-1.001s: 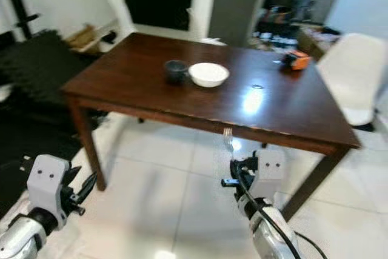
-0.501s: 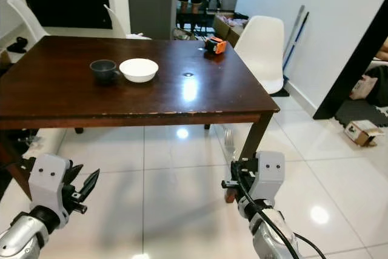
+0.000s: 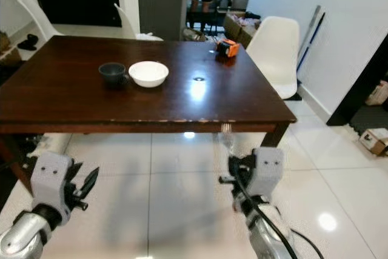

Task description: Setting the table

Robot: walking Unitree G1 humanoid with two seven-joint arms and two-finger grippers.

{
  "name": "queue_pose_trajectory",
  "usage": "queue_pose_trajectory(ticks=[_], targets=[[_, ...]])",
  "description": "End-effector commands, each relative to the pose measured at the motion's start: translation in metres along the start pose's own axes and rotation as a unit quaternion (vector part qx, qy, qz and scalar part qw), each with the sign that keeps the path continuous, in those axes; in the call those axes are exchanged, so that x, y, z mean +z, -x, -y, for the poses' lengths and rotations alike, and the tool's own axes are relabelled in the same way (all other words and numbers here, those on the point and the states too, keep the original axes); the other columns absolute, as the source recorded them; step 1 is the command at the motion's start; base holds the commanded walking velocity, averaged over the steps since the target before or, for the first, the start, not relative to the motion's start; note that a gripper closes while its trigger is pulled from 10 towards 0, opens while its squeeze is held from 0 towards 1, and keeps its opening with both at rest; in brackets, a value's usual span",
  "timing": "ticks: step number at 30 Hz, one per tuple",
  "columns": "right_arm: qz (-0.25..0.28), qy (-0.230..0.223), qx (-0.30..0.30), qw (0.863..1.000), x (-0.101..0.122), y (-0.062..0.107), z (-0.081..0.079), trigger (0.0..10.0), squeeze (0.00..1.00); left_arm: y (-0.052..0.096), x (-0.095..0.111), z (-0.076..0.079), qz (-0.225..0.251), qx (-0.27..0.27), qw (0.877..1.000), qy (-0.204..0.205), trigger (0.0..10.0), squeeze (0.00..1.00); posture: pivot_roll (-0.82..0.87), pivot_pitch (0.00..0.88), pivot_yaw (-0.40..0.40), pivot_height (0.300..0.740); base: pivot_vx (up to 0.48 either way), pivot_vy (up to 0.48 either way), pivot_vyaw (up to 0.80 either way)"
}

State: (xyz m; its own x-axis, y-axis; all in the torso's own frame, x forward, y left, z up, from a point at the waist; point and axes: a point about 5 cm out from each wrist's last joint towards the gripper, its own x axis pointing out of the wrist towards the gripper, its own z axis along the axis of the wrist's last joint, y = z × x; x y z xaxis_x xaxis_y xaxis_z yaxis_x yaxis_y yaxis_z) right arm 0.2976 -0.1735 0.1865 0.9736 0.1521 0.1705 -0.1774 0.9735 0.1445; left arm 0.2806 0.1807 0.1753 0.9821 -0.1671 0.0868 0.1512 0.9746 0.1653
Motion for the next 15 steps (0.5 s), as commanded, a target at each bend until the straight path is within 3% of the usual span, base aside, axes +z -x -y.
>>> queue_pose_trajectory(ticks=[1, 15], targets=[[0.001, -0.002, -0.009, 1.0, -0.0005, 0.0027, 0.0047, 10.0, 0.0, 0.0001, -0.0022, 0.0025, -0.004, -0.004, 1.0, 0.0, 10.0, 0.0, 0.03, 0.162, 0.054, 0.74, 0.48, 0.0, 0.0], [-0.002, 0.0, -0.008, 1.0, -0.0025, 0.0018, 0.0055, 10.0, 0.0, -0.0015, -0.0026, 0.0039, 0.001, -0.007, 1.0, -0.005, 10.0, 0.0, 0.03, 0.15, 0.054, 0.74, 0.48, 0.0, 0.0]])
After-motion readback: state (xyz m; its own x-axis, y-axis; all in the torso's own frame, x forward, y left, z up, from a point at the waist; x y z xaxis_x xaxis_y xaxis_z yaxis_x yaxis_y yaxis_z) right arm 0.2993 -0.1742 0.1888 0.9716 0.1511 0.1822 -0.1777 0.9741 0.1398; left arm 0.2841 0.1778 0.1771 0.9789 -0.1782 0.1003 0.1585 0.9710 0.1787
